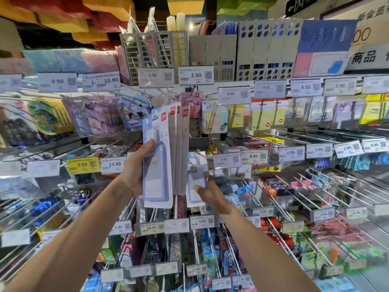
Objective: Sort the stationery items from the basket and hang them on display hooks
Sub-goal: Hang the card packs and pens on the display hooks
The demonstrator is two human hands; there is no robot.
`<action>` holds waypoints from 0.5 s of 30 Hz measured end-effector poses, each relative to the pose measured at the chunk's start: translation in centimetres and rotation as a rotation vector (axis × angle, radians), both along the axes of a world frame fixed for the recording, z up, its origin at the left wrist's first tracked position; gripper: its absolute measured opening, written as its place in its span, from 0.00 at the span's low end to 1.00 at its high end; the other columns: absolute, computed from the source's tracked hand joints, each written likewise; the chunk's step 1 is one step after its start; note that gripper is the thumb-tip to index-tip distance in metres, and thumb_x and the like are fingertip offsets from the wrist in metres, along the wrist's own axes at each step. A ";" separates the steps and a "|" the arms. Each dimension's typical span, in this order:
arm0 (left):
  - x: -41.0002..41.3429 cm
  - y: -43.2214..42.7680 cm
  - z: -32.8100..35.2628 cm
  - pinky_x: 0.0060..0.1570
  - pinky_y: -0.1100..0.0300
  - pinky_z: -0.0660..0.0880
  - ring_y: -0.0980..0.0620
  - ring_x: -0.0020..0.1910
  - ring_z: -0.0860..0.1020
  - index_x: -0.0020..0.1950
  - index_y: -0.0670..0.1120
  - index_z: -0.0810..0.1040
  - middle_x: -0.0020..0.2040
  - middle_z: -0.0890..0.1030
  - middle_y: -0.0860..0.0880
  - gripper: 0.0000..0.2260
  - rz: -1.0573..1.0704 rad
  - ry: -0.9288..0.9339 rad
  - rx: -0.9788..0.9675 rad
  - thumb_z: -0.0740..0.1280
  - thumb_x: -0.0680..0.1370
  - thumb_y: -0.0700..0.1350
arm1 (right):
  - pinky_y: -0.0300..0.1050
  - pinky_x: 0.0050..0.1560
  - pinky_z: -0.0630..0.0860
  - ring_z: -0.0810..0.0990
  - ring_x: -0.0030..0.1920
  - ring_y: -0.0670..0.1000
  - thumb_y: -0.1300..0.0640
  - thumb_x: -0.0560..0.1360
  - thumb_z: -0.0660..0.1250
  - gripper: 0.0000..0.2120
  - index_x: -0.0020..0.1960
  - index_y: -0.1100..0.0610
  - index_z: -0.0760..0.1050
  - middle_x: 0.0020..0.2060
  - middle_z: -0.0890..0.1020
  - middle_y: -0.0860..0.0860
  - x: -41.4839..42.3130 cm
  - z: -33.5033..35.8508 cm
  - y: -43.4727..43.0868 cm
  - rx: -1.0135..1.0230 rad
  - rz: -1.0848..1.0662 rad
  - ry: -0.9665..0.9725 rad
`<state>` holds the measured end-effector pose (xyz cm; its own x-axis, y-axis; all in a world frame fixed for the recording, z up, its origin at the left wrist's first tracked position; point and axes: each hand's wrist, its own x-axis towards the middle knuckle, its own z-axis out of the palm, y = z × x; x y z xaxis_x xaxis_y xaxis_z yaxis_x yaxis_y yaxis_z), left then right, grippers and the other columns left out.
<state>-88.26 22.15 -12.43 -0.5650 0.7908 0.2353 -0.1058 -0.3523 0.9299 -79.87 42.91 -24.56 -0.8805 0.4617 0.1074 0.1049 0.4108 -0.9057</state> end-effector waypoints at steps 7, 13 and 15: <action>-0.3 0.0 -0.5 0.43 0.47 0.84 0.42 0.47 0.87 0.53 0.52 0.89 0.51 0.87 0.43 0.33 -0.061 -0.009 -0.018 0.84 0.54 0.66 | 0.50 0.71 0.71 0.72 0.72 0.60 0.52 0.85 0.61 0.28 0.78 0.67 0.60 0.74 0.71 0.62 -1.5 0.8 1.0 0.027 -0.073 -0.283; -0.5 0.3 -1.1 0.46 0.46 0.83 0.41 0.49 0.87 0.54 0.51 0.89 0.52 0.87 0.42 0.31 -0.080 0.041 -0.112 0.82 0.58 0.68 | 0.48 0.43 0.79 0.81 0.43 0.50 0.60 0.79 0.64 0.05 0.53 0.59 0.77 0.45 0.83 0.52 0.7 0.3 -1.1 0.494 -0.250 0.146; -0.6 0.3 -1.2 0.48 0.46 0.83 0.41 0.51 0.86 0.55 0.51 0.88 0.53 0.87 0.42 0.29 -0.090 0.069 -0.124 0.80 0.62 0.68 | 0.39 0.34 0.72 0.78 0.34 0.44 0.59 0.79 0.64 0.03 0.49 0.55 0.77 0.35 0.80 0.46 1.8 1.4 -2.4 0.462 -0.164 0.475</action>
